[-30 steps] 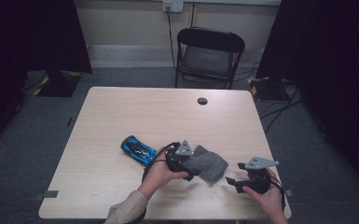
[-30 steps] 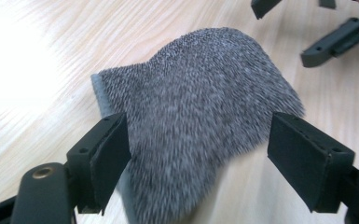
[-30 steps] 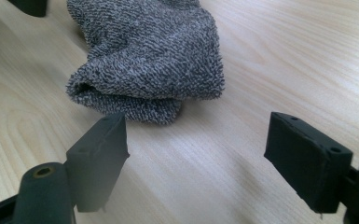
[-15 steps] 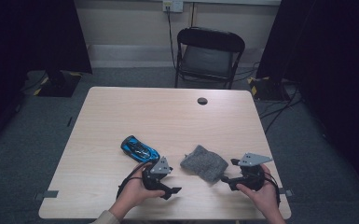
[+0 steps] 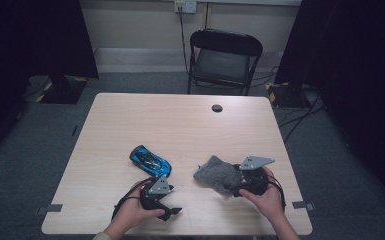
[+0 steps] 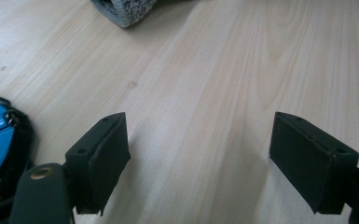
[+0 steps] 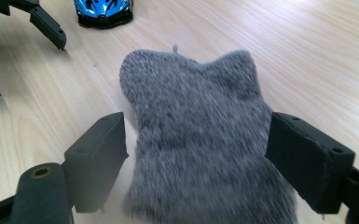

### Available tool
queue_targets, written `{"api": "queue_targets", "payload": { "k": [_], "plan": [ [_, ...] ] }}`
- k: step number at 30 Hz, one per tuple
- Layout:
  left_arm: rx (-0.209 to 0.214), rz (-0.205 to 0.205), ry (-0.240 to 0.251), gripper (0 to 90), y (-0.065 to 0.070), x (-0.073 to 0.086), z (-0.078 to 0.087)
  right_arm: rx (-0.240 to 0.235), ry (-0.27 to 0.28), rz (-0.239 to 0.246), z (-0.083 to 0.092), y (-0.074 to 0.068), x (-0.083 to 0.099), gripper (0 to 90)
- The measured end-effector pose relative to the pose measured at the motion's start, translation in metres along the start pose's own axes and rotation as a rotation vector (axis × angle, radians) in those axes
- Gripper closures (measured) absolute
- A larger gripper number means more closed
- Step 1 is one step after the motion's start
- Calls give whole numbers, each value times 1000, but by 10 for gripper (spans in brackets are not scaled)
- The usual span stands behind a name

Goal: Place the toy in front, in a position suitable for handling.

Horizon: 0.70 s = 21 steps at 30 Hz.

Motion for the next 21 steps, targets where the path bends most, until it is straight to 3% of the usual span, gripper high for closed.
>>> {"api": "queue_targets", "payload": {
  "k": [7, 11, 17, 21],
  "plan": [
    [-22, 3, 3, 194, -4, 5, 3, -12, -41, 4, -28, 3, -12, 203],
    [-25, 4, 17, 194, -7, 7, 5, -15, -80, -18, -42, 6, -4, 199],
    [-20, 2, 26, 190, -8, 8, 5, 14, -63, -31, -54, 7, 8, 205],
    [-28, -1, 22, 187, -9, 9, 5, 48, -64, -11, -56, 5, 11, 211]
  ]
}}
Point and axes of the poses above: each handheld gripper's, and its own axes: z roughly backward along the jaws, x roughly out of its underside, y roughly to its right, the point moved 4 cm from there along -z, roughly forward along the jaws, and after that the axes turned 3 degrees about z, right-handed, at the moved point
